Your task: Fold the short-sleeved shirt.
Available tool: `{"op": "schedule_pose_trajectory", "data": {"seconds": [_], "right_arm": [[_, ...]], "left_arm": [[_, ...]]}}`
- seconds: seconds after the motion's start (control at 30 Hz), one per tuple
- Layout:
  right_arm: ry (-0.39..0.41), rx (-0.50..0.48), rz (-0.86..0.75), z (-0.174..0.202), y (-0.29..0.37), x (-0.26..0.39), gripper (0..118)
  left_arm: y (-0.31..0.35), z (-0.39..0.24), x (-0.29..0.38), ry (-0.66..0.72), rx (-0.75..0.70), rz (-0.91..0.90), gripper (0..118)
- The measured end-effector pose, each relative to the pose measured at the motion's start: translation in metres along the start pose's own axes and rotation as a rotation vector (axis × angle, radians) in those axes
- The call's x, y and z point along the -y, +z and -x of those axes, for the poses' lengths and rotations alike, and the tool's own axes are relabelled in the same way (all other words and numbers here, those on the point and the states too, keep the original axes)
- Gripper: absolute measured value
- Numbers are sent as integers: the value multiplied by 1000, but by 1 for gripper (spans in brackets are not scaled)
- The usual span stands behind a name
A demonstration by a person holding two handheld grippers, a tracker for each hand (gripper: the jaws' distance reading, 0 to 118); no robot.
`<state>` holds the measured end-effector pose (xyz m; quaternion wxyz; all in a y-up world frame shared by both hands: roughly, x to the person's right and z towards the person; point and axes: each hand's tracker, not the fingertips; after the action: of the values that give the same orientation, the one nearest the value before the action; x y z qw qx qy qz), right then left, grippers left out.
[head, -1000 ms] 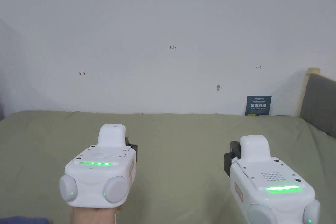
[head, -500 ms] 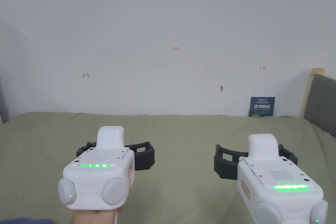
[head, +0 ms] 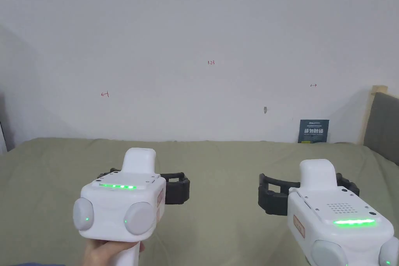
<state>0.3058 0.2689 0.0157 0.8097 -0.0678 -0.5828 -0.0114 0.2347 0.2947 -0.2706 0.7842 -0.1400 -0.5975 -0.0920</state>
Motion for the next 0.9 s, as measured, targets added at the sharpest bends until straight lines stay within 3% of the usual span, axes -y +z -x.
{"op": "schedule_pose_trajectory", "data": {"seconds": [0.53,0.63,0.7,0.83,0.9], "right_arm": [[-9,-6,4,-4,7,-5,118],[-16,-15,14,-5,7,-4,118],[-24,-13,14,-5,7,-3,118],[-29,-13,18,-6,8,-3,118],[-25,-11,14,-5,9,-3,118]], "left_arm": [[8,-11,-10,-44,-60,12,118],[6,-16,-11,-66,-142,78,118],[8,-14,-10,-75,-99,65,118],[17,-3,-14,108,86,0,118],[16,-4,-15,95,101,25,118]]}}
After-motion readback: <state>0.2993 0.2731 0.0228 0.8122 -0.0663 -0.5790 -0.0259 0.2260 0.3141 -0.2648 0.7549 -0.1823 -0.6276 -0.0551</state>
